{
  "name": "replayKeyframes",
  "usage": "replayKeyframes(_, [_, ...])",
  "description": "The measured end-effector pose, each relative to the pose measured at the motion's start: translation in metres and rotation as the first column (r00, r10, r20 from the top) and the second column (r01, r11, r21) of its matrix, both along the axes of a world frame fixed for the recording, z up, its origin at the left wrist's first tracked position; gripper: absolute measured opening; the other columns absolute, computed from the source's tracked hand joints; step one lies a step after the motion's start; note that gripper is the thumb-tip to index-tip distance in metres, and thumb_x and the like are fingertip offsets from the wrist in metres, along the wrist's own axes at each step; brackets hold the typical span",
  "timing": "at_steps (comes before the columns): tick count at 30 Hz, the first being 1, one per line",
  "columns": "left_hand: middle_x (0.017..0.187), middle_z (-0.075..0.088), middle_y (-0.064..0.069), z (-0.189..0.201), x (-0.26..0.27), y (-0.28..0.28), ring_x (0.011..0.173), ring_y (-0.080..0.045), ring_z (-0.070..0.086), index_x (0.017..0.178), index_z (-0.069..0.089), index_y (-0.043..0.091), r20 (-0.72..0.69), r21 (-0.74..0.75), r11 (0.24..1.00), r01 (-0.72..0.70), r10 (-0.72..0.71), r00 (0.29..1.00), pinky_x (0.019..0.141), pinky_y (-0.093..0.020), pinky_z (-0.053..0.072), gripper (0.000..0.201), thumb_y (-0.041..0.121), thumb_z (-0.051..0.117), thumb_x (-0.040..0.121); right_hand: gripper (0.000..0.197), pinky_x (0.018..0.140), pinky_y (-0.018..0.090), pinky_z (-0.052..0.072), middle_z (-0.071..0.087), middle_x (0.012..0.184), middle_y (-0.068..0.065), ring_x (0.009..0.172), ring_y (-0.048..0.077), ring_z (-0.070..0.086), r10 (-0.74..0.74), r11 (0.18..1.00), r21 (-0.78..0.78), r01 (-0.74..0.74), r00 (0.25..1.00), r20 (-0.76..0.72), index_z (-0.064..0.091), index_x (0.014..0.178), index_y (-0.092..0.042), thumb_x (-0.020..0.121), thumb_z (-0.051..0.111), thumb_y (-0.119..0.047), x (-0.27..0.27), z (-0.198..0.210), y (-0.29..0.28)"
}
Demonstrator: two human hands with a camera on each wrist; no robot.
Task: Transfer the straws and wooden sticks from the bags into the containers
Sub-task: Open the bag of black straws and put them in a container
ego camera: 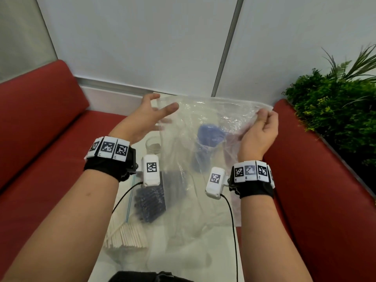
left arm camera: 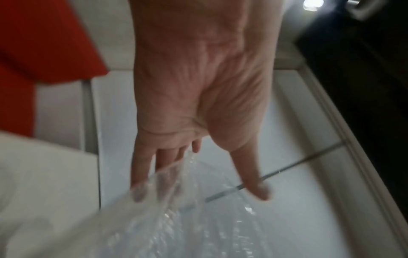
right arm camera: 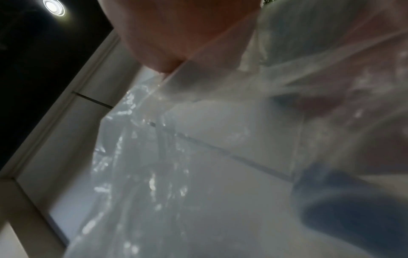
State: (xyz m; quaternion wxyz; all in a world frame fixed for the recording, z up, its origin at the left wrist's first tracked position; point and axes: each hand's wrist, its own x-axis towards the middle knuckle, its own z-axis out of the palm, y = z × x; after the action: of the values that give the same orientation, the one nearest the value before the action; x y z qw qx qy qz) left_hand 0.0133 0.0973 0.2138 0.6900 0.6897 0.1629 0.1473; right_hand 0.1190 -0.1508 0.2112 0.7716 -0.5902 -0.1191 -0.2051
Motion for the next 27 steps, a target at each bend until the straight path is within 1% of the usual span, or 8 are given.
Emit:
replayKeyframes(4, [0.089, 0.074, -0.014, -0.008, 0.007, 0.005, 0.078, -0.026, 0.073, 0.134, 0.043, -0.005, 0.206, -0.376, 0.924, -0.064, 0.151, 0.967, 0.073, -0.033, 0.058, 0.070, 0.002, 0.079, 0.074, 0.021, 0.041, 0.013, 0.038, 0.047, 0.049, -0.020, 0.042, -0.006, 0.043, -0.045, 0.991, -0.121, 0.052, 0.997, 0.064, 0.060, 0.091, -0.016, 0.107, 0.048, -0.022, 0.005, -0.003, -0.010])
replayKeyframes(8, [0.110, 0.070, -0.019, -0.001, 0.003, 0.024, 0.089, -0.028, 0.071, 0.127, 0.050, 0.011, 0.430, -0.460, 0.886, -0.050, 0.272, 0.861, 0.083, -0.037, 0.056, 0.066, 0.011, 0.085, 0.071, 0.025, 0.058, 0.024, 0.038, 0.050, 0.060, -0.020, 0.059, -0.001, 0.042, -0.096, 0.948, -0.297, 0.111, 0.993, 0.063, 0.060, 0.080, -0.033, 0.104, 0.054, -0.035, 0.017, -0.012, -0.024])
replayKeyframes(11, [0.130, 0.062, -0.013, -0.007, -0.002, 0.025, 0.112, -0.032, 0.064, 0.132, 0.048, 0.010, 0.343, -0.295, 0.942, 0.162, -0.054, 0.938, 0.087, -0.040, 0.055, 0.061, 0.037, 0.074, 0.084, 0.027, 0.070, 0.030, 0.043, 0.054, 0.073, -0.012, 0.073, 0.008, 0.049, -0.088, 0.984, -0.157, 0.090, 0.996, 0.016, 0.061, 0.079, -0.030, 0.104, 0.053, -0.028, 0.023, -0.011, -0.019])
replayKeyframes(14, [0.116, 0.069, -0.013, -0.026, -0.007, 0.018, 0.106, -0.034, 0.067, 0.116, 0.068, 0.005, 0.084, -0.089, 0.958, 0.273, -0.266, 0.960, 0.084, -0.032, 0.057, 0.045, 0.033, 0.076, 0.082, 0.024, 0.072, 0.037, 0.045, 0.056, 0.076, -0.008, 0.077, 0.015, 0.051, -0.034, 0.999, 0.002, 0.034, 0.999, -0.005, 0.064, 0.081, -0.032, 0.103, 0.055, -0.032, 0.026, -0.006, -0.020])
replayKeyframes(17, [0.092, 0.072, -0.009, -0.031, -0.006, 0.012, 0.084, -0.027, 0.071, 0.097, 0.073, 0.008, 0.164, -0.192, 0.969, 0.158, -0.127, 0.978, 0.074, -0.031, 0.057, 0.021, 0.025, 0.072, 0.084, 0.031, 0.077, 0.032, 0.054, 0.068, 0.091, -0.012, 0.087, 0.011, 0.066, 0.205, 0.978, -0.015, -0.209, 0.968, -0.146, 0.068, 0.097, -0.049, 0.099, 0.042, -0.065, 0.026, -0.009, -0.021])
replayKeyframes(20, [0.090, 0.072, -0.005, -0.025, -0.001, 0.012, 0.077, -0.020, 0.071, 0.095, 0.072, 0.011, 0.263, -0.316, 0.937, 0.146, -0.061, 0.963, 0.071, -0.029, 0.058, 0.016, 0.024, 0.067, 0.087, 0.060, 0.080, 0.033, 0.056, 0.075, 0.107, 0.001, 0.098, 0.022, 0.072, 0.510, 0.734, -0.189, -0.652, 0.713, -0.482, 0.071, 0.118, -0.041, 0.087, 0.039, -0.082, 0.023, -0.029, -0.016])
replayKeyframes(23, [0.093, 0.073, -0.005, -0.025, 0.001, 0.015, 0.080, -0.018, 0.071, 0.096, 0.073, 0.012, 0.314, -0.390, 0.912, 0.125, 0.004, 0.949, 0.075, -0.029, 0.059, 0.017, 0.025, 0.066, 0.087, 0.039, 0.089, 0.038, 0.059, 0.077, 0.110, 0.002, 0.102, 0.024, 0.072, 0.517, 0.528, -0.331, -0.782, 0.605, -0.606, 0.075, 0.110, -0.026, 0.086, 0.071, -0.057, 0.015, -0.056, -0.013])
replayKeyframes(27, [0.114, 0.071, -0.007, -0.038, -0.004, 0.029, 0.099, -0.026, 0.070, 0.118, 0.064, 0.008, 0.140, -0.344, 0.939, 0.028, 0.022, 0.990, 0.081, -0.039, 0.058, 0.046, 0.043, 0.068, 0.087, 0.015, 0.067, 0.026, 0.058, 0.076, 0.085, -0.004, 0.081, 0.015, 0.070, 0.500, 0.764, -0.177, -0.620, 0.744, -0.444, 0.078, 0.081, -0.030, 0.093, 0.073, -0.023, 0.020, -0.072, -0.008])
